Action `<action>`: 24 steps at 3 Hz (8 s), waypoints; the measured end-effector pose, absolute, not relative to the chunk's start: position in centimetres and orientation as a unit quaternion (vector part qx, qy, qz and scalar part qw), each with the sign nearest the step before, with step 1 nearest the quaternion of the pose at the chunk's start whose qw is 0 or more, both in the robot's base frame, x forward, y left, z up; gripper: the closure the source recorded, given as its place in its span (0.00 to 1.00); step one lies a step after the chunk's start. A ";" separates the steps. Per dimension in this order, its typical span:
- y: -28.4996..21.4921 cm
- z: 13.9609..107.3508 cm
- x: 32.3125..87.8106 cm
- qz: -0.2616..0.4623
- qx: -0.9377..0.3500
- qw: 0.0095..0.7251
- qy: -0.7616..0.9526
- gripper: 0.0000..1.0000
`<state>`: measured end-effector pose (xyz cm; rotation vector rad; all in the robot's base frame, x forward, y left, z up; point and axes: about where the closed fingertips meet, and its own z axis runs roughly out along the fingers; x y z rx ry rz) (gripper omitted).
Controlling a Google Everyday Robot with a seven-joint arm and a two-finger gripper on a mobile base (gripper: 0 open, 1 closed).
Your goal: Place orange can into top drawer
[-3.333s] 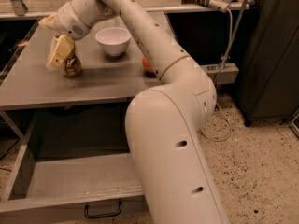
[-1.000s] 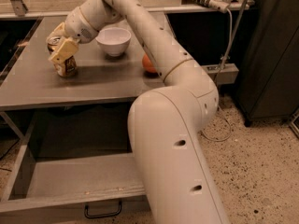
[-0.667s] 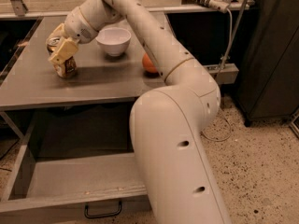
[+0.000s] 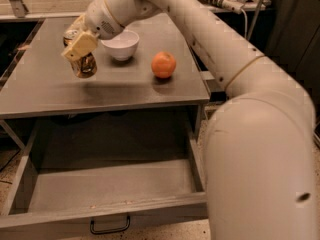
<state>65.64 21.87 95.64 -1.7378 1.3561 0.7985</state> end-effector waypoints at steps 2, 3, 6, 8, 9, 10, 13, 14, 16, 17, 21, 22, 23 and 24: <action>18.5 94.0 61.7 0.309 -0.653 0.391 0.570 1.00; 18.6 94.0 61.6 0.309 -0.654 0.391 0.569 1.00; 11.9 92.3 49.9 0.300 -0.570 0.367 0.671 1.00; 12.2 90.0 48.4 0.314 -0.558 0.362 0.678 1.00; 12.5 84.5 46.8 0.314 -0.538 0.358 0.696 1.00; 12.5 84.5 46.8 0.314 -0.538 0.358 0.696 1.00; 13.7 79.3 49.2 0.258 -0.495 0.426 0.711 1.00; 13.8 78.1 50.3 0.239 -0.486 0.443 0.715 1.00; 13.2 73.8 51.4 0.223 -0.448 0.453 0.738 1.00; 12.7 72.3 51.5 0.218 -0.431 0.455 0.748 1.00; 11.7 68.1 50.5 0.226 -0.383 0.473 0.760 1.00; 11.5 67.7 50.2 0.224 -0.379 0.475 0.762 1.00; 11.5 67.7 50.2 0.224 -0.379 0.475 0.762 0.82; 11.5 67.7 50.2 0.224 -0.379 0.475 0.762 0.58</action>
Offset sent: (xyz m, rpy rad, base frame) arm -0.0256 -0.0263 0.0169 0.0373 -0.0046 -0.0788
